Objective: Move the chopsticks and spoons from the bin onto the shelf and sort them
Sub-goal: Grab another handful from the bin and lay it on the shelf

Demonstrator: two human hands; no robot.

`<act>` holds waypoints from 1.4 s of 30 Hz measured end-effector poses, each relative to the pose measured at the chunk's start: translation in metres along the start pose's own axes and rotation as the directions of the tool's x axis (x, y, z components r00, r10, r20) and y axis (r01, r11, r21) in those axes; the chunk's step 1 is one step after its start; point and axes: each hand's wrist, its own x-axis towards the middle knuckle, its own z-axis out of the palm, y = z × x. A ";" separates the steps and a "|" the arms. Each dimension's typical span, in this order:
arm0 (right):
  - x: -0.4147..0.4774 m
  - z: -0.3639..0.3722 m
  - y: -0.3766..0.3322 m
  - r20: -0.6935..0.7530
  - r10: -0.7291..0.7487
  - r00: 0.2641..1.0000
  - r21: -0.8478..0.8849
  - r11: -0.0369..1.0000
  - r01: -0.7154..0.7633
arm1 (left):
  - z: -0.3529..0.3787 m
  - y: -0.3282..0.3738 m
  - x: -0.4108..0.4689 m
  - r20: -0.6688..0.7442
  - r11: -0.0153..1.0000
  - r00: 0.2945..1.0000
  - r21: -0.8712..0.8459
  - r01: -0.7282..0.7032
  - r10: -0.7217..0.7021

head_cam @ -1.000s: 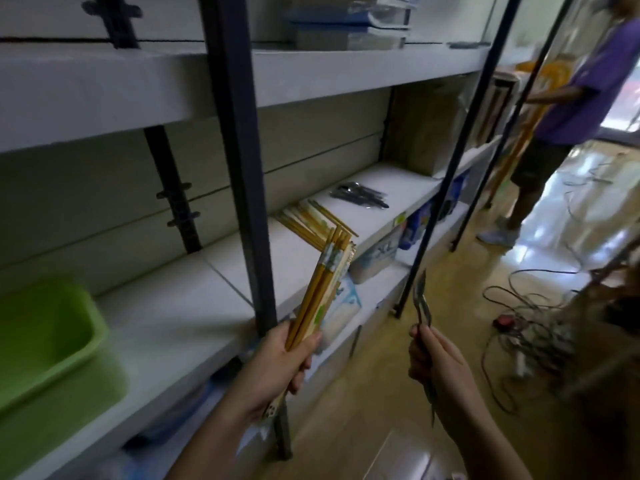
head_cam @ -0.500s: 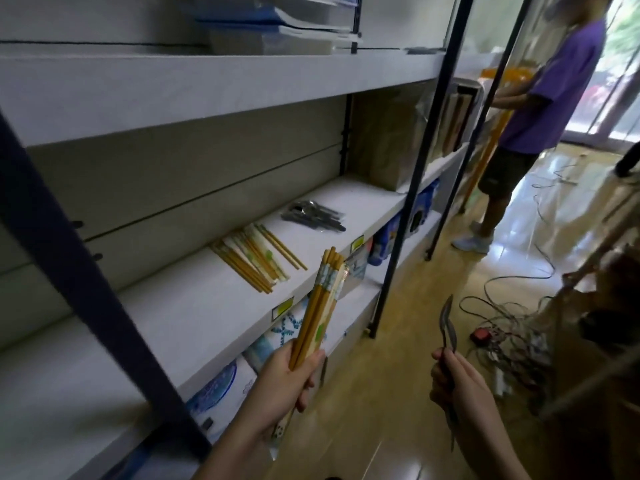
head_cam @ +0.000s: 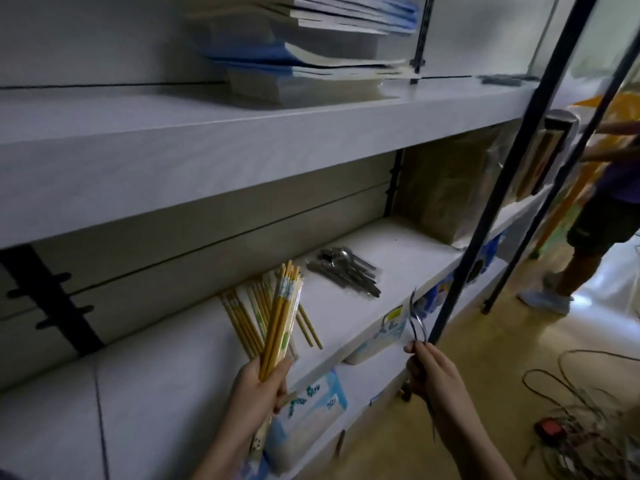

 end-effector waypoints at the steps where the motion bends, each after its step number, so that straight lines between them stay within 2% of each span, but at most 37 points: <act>1: 0.011 0.003 -0.002 0.020 0.002 1.000 -0.007 1.000 -0.002 | -0.002 -0.001 0.006 -0.037 1.000 0.999 0.002 0.014 -0.014; 8: 0.107 0.018 -0.010 0.178 0.017 0.984 -0.166 0.986 0.013 | -0.002 -0.008 0.053 -0.295 0.998 0.954 0.028 0.065 -0.054; 11: 0.159 0.022 -0.009 0.226 0.013 0.974 -0.316 0.947 0.061 | 0.007 -0.013 0.079 -0.372 0.995 0.924 0.011 0.096 -0.085; 15: 0.223 0.031 -0.010 0.296 -0.045 0.954 -0.531 0.823 0.203 | 0.029 -0.016 0.112 -0.478 0.981 0.859 -0.046 0.186 -0.185; 17: 0.249 0.037 -0.011 0.338 -0.069 0.939 -0.609 0.744 0.274 | 0.036 -0.018 0.128 -0.548 0.964 0.810 0.025 0.266 -0.209; 23: 0.294 0.071 -0.010 0.441 -0.031 0.897 -0.749 0.538 0.387 | 0.044 -0.026 0.156 -0.711 0.873 0.700 0.298 0.387 -0.067; 27: 0.302 0.084 -0.002 0.437 -0.015 0.899 -0.743 0.558 0.371 | 0.047 -0.029 0.165 -0.770 0.802 0.637 0.397 0.446 0.027; 30: 0.309 0.089 0.006 0.413 -0.032 0.910 -0.701 0.627 0.340 | 0.051 -0.027 0.170 -0.795 0.758 0.603 0.432 0.488 0.065; 34: 0.314 0.088 0.014 0.466 -0.087 0.880 -0.706 0.563 0.429 | 0.054 -0.023 0.171 -0.818 0.711 0.567 0.458 0.534 0.101; 39: 0.313 0.080 0.013 0.527 -0.116 0.842 -0.687 0.525 0.502 | 0.055 -0.018 0.168 -0.788 0.550 0.599 0.565 0.615 0.141; 42: 0.305 0.075 0.007 0.550 -0.192 0.813 -0.663 0.492 0.565 | 0.053 -0.013 0.161 -0.761 0.550 0.615 0.611 0.569 0.208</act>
